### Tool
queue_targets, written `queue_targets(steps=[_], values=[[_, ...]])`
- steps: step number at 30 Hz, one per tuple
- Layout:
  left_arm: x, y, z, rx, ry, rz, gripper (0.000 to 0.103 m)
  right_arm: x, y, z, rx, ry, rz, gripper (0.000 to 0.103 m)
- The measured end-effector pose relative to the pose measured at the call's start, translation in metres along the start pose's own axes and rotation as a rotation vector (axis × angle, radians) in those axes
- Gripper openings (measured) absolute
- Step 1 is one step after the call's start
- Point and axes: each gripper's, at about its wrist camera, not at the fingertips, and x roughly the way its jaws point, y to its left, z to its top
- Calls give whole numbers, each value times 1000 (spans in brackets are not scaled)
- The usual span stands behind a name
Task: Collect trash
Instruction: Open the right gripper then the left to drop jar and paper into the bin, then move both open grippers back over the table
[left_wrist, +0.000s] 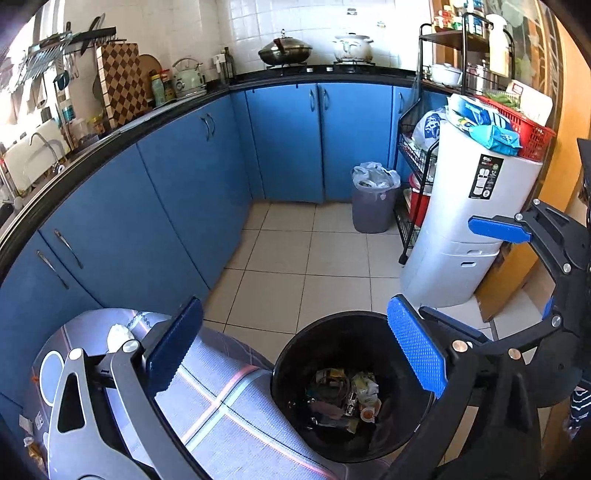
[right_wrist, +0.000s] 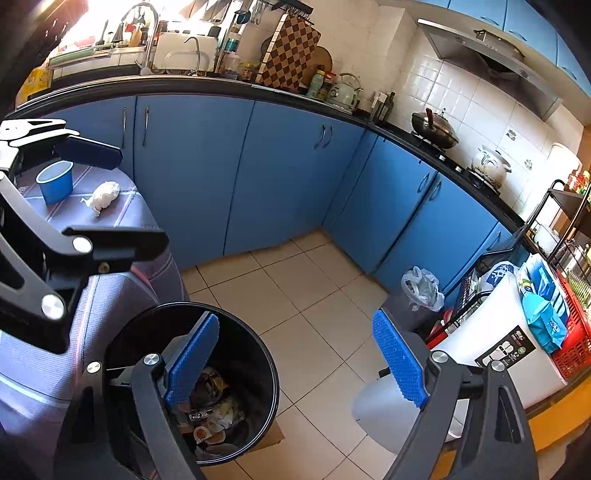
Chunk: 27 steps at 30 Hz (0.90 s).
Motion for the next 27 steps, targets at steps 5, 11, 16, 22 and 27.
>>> queue_targets(steps=[5,11,16,22,27], values=[[-5,5,-3,-4,-5,2,99,-1,1,4,6,-5,15,83],[-19,27,-14,-38,-12,24,99,-1,19,14,-7,-19,56,83],[-34,63,-29,-96,-12,72,99,0,54,33,-63,-48,92,83],[-59,119,-52,-185,-18,142,99,0,97,58,-115,-76,144,83],[-84,159,-73,-241,-26,199,99,-4,133,78,-158,-96,193,83]])
